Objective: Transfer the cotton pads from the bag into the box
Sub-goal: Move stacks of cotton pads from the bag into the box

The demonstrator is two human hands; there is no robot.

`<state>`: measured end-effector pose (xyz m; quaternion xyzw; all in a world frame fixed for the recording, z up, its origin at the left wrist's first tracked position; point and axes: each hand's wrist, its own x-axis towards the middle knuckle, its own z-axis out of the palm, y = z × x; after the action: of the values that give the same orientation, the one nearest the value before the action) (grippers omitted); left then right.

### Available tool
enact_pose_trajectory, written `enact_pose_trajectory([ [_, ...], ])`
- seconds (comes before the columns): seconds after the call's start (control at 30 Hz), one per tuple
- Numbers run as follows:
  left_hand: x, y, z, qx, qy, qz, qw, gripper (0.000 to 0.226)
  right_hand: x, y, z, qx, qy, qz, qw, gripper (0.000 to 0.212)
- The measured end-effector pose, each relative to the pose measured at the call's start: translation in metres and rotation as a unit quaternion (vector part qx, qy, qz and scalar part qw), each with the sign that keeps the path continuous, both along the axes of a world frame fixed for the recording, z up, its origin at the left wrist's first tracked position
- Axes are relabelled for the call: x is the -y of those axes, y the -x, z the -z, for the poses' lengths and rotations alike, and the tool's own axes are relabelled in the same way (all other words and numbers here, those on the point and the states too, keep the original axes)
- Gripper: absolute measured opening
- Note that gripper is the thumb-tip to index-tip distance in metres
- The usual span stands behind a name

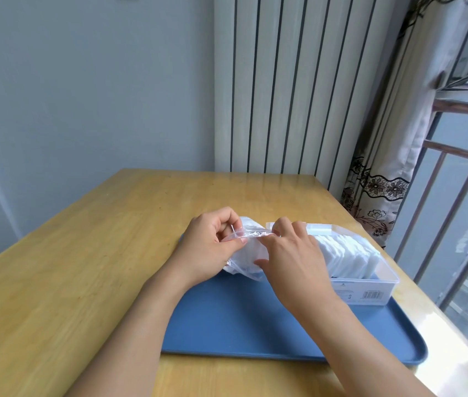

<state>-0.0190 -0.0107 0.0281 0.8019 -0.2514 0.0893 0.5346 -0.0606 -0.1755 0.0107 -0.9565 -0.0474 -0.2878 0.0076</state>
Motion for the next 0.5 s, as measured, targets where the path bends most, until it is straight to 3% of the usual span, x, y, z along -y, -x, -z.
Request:
enact_pose_trajectory([
  [0.13, -0.0006, -0.0007, 0.0007, 0.021, -0.027, -0.022, 0.999, 0.027, 0.0012, 0.0023, -0.0042, -0.047, -0.026, -0.018, 0.998, 0.039],
  [0.27, -0.0037, -0.0016, 0.0007, 0.072, -0.133, -0.068, 0.986, 0.034, -0.0015, 0.0054, -0.0041, -0.081, -0.024, -0.03, 0.996, 0.037],
  [0.5, 0.0005, -0.0027, 0.0067, 0.105, -0.221, -0.162, 0.956, 0.03, -0.0018, 0.0053, -0.0021, -0.08, -0.024, -0.041, 0.996, 0.036],
])
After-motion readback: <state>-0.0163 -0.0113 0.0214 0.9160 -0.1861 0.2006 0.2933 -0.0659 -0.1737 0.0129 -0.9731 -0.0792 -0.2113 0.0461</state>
